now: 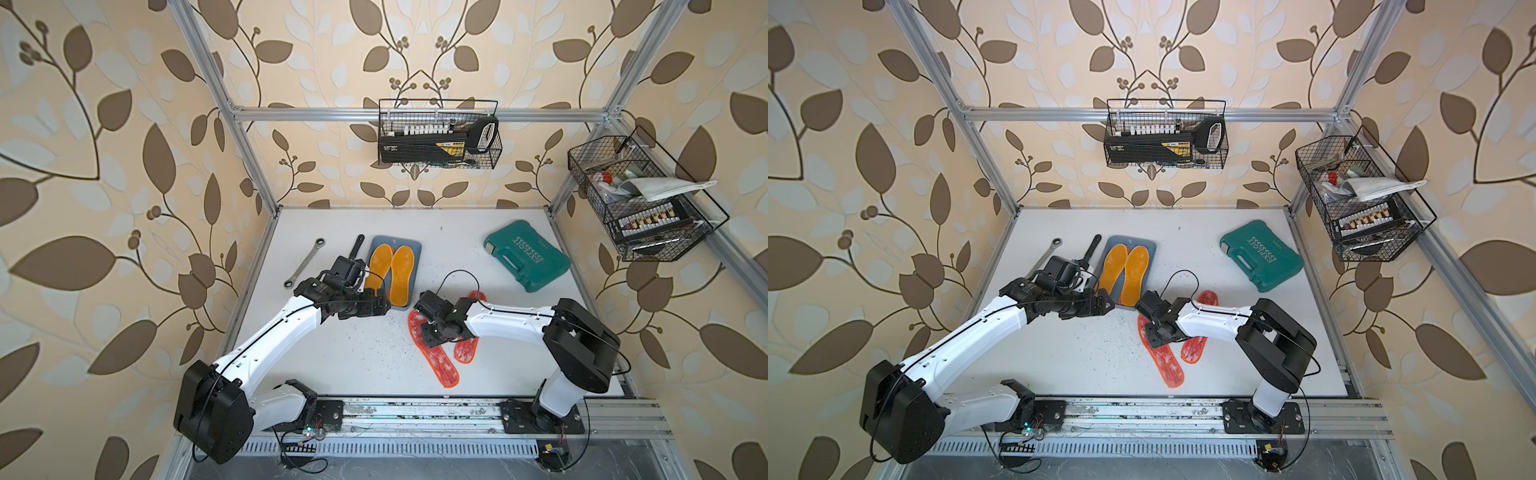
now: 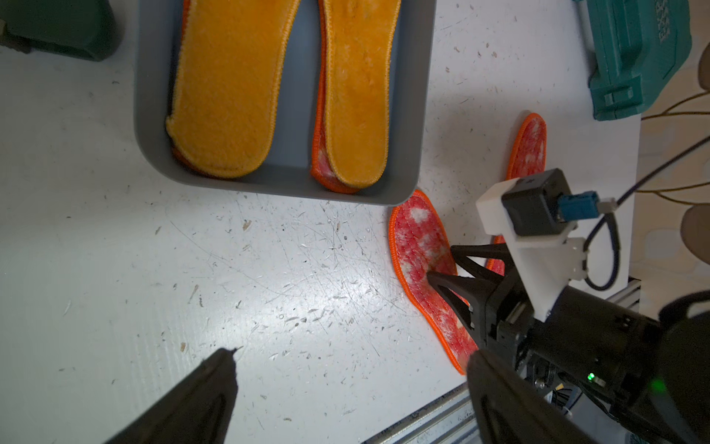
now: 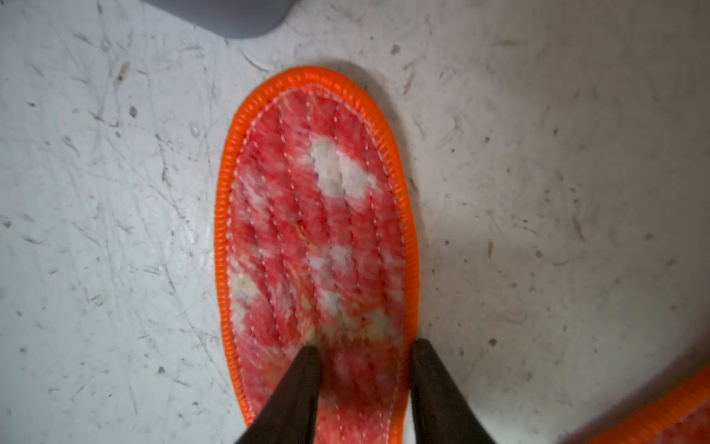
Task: Put the insoles into the storage box
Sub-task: Pick up the insole from the center of the board.
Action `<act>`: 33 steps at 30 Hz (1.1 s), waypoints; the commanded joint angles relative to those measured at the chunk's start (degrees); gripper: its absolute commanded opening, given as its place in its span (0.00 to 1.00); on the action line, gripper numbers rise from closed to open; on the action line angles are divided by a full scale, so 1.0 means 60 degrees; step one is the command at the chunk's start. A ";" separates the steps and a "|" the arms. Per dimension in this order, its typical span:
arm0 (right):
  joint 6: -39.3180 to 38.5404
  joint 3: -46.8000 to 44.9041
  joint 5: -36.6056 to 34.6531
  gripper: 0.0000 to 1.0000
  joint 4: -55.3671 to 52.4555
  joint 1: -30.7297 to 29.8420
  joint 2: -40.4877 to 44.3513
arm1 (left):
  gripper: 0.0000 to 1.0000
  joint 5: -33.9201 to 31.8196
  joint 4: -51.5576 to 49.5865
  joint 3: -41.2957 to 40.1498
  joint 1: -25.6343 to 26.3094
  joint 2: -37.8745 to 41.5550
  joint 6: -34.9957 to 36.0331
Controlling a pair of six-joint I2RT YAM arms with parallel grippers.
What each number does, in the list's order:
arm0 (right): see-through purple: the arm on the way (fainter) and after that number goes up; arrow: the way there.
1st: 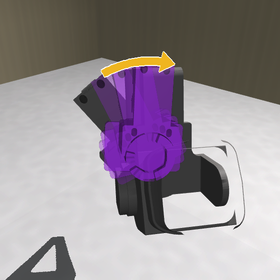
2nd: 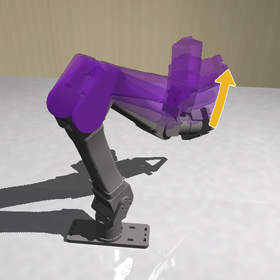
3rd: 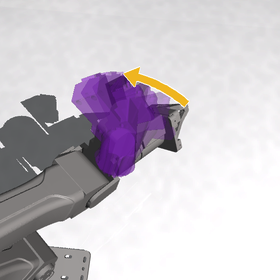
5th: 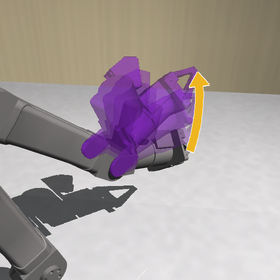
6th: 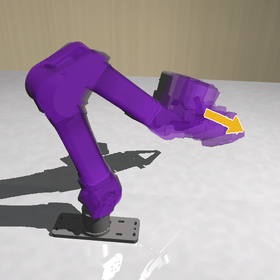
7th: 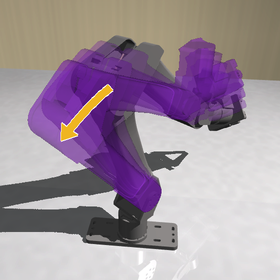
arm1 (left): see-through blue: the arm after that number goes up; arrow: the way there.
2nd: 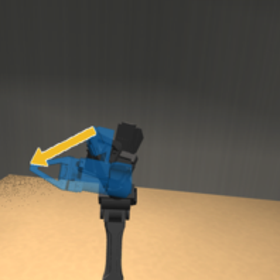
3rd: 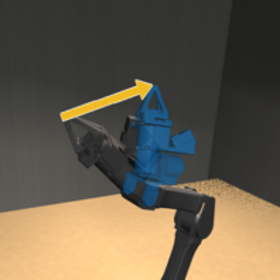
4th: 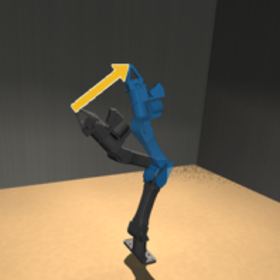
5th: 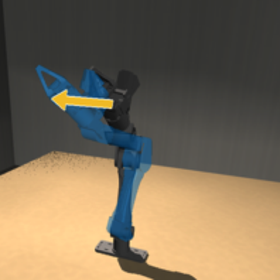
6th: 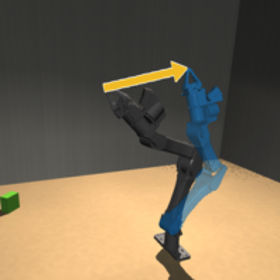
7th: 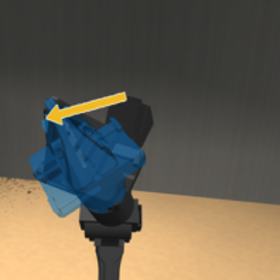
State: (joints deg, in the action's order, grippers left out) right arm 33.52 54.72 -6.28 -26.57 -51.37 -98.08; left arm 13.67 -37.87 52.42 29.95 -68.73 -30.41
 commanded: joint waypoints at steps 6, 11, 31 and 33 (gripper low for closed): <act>0.0265 -0.0246 -0.0337 0.16 0.0289 -0.0061 -0.0840 | 0.96 0.0375 0.0195 -0.0181 -0.0068 0.0092 -0.0202; 0.0501 -0.0490 -0.0288 0.00 0.0416 -0.0052 -0.0027 | 0.95 0.0515 0.0239 -0.0227 -0.0058 0.0071 -0.0284; 0.4338 -0.0705 -0.0663 0.00 0.1912 0.0110 0.4620 | 0.76 0.0500 0.5512 -0.1741 0.2317 0.0847 -0.3389; 0.4499 -0.0738 -0.0458 0.00 0.2046 0.0136 0.4712 | 0.68 0.0635 0.5644 -0.1585 0.2317 0.0504 -0.3290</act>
State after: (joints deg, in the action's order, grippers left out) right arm 57.19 50.11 -9.19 -16.84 -50.87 -71.22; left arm 16.75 -10.37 40.77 43.62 -63.79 -49.15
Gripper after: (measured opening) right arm 0.062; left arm 0.705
